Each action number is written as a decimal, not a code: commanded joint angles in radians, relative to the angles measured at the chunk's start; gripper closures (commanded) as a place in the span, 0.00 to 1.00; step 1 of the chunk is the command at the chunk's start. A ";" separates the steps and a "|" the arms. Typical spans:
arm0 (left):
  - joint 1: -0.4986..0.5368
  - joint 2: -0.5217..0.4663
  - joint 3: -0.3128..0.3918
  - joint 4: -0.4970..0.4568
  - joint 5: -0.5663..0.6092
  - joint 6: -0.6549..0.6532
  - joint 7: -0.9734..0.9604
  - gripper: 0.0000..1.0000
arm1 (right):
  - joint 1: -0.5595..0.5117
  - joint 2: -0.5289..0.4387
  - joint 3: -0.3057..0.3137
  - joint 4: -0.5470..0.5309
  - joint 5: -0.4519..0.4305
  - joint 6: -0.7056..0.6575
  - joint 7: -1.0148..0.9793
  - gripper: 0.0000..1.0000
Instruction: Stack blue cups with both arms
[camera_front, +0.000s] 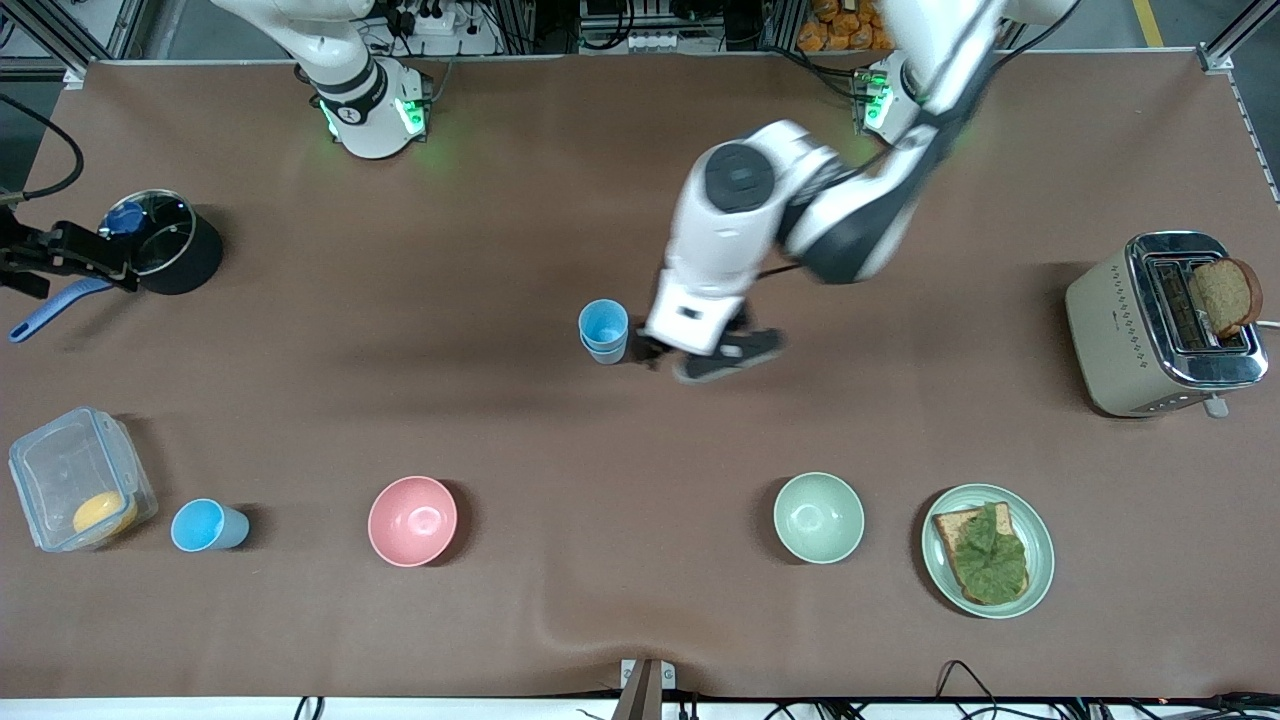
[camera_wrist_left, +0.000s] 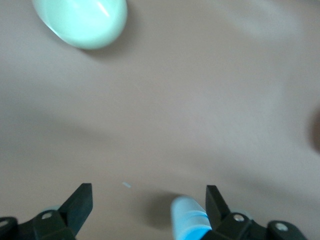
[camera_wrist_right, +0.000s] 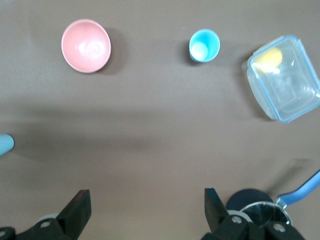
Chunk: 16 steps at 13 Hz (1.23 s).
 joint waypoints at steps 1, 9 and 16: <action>0.114 -0.129 -0.009 -0.034 0.021 -0.122 0.157 0.00 | -0.013 -0.002 0.021 0.009 0.002 -0.002 -0.007 0.00; 0.334 -0.351 0.055 -0.063 -0.114 -0.343 0.745 0.00 | -0.007 -0.010 0.021 -0.008 -0.006 -0.068 -0.008 0.00; 0.335 -0.460 0.140 -0.160 -0.168 -0.392 0.907 0.00 | 0.033 -0.086 0.021 -0.119 -0.029 -0.051 -0.008 0.00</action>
